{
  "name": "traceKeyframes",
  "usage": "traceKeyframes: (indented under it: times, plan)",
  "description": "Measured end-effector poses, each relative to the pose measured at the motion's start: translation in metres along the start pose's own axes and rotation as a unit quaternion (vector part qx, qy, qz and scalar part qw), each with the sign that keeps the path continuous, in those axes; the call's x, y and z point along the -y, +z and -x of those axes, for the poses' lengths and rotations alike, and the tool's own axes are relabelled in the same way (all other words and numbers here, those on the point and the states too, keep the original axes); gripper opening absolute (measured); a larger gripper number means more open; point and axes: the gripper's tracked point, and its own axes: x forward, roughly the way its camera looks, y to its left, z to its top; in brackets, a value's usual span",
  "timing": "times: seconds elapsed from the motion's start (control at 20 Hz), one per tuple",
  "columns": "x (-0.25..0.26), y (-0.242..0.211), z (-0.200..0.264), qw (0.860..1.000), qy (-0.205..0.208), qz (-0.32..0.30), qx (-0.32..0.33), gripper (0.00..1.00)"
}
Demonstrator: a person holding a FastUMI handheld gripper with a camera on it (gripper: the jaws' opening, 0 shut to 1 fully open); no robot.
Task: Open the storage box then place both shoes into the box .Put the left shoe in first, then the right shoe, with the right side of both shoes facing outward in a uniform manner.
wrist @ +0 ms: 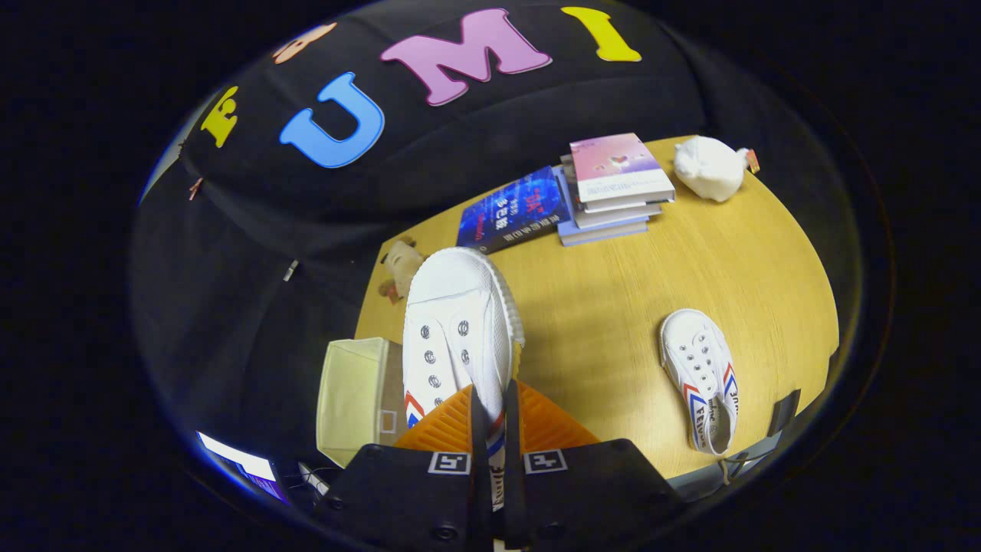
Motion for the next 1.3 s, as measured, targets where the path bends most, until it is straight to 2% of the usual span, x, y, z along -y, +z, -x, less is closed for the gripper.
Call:
traceKeyframes:
  times: [0.15, 0.4, 0.6, 0.85, 1.1, 1.3]
  plan:
    - [-0.054, 0.008, 0.005, 0.999, 0.033, -0.019, -0.007, 0.1]
    - [-0.134, -0.006, -0.007, 0.995, 0.078, -0.048, -0.046, 0.1]
    - [-0.185, -0.029, -0.037, 0.993, 0.089, -0.037, -0.069, 0.1]
    - [-0.21, -0.072, -0.091, 0.992, 0.055, -0.032, -0.109, 0.1]
    - [-0.197, -0.119, -0.137, 0.987, -0.014, -0.03, -0.158, 0.1]
    - [-0.2, -0.145, -0.163, 0.981, -0.039, -0.061, -0.18, 0.1]
